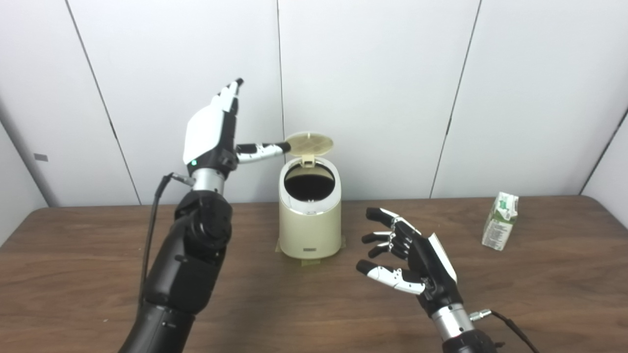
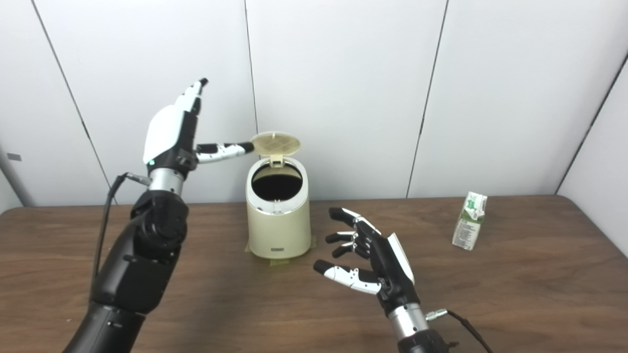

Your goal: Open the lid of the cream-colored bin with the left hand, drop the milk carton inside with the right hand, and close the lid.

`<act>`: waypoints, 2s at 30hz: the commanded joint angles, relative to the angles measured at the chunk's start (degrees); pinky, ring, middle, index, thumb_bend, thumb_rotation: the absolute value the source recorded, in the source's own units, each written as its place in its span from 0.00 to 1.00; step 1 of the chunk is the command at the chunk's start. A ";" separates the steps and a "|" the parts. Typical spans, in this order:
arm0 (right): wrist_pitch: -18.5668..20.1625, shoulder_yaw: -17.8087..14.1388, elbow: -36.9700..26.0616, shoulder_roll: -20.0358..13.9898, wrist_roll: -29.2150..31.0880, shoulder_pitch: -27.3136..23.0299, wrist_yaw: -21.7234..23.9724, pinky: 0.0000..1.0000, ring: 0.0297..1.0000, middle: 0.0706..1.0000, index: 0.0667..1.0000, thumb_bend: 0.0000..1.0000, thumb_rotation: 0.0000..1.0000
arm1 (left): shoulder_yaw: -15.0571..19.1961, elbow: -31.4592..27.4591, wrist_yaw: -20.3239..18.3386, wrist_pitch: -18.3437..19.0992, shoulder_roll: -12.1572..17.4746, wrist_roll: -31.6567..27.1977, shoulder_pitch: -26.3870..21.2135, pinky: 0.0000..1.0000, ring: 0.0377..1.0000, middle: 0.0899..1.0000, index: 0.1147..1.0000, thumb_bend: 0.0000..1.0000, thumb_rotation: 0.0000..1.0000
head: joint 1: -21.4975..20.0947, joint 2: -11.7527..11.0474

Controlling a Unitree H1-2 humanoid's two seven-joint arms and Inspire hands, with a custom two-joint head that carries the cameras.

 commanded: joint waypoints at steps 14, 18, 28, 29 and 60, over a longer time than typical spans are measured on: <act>-3.39 -4.33 -0.14 -1.79 3.80 -1.83 -0.76 0.58 0.72 0.84 0.80 0.62 0.23 | 6.10 -4.13 -16.10 -24.85 1.53 -29.85 25.82 0.46 0.58 0.65 0.68 0.65 0.11 | -0.74 -0.10; -5.94 -7.12 2.88 -3.30 4.52 -2.53 -1.50 0.59 0.71 0.83 0.80 0.70 0.29 | 6.08 -0.46 -17.48 -32.75 1.78 -31.97 28.64 0.50 0.60 0.66 0.67 0.64 0.12 | -1.40 -0.20; -4.91 -10.89 2.40 -15.72 2.39 -5.04 0.92 0.63 0.69 0.82 0.82 0.77 0.25 | 5.69 0.80 -16.66 -36.50 2.21 -31.35 30.65 0.49 0.59 0.65 0.67 0.58 0.08 | -8.70 -1.70; -3.76 -11.22 1.21 -17.18 2.90 -5.32 1.65 0.62 0.69 0.82 0.83 0.76 0.23 | 5.73 0.60 -16.61 -36.25 2.34 -31.33 30.72 0.48 0.59 0.65 0.68 0.57 0.07 | -10.01 -2.15; 4.67 -11.84 22.31 -32.55 0.87 -18.31 6.72 0.79 0.89 0.91 0.90 0.83 0.07 | 6.66 -5.33 -16.97 -25.56 4.91 -33.66 32.40 0.49 0.61 0.67 0.67 0.44 0.00 | -19.84 -3.85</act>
